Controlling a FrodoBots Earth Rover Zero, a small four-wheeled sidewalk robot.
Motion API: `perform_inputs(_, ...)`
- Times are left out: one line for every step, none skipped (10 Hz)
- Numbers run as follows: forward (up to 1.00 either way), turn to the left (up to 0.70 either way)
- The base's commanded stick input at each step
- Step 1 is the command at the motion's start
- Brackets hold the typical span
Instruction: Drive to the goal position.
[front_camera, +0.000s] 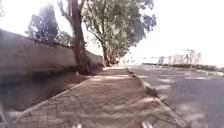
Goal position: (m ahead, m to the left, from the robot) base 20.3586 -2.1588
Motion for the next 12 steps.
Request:
perform_inputs(0.60,-0.30)
perform_inputs(0.60,-0.15)
perform_inputs(0.60,0.00)
perform_inputs(0.60,0.00)
perform_inputs(0.60,0.00)
perform_inputs(0.60,0.00)
perform_inputs(0.60,0.00)
perform_inputs(0.60,0.00)
perform_inputs(0.60,0.00)
perform_inputs(0.60,0.00)
perform_inputs(0.60,0.00)
perform_inputs(0.60,0.00)
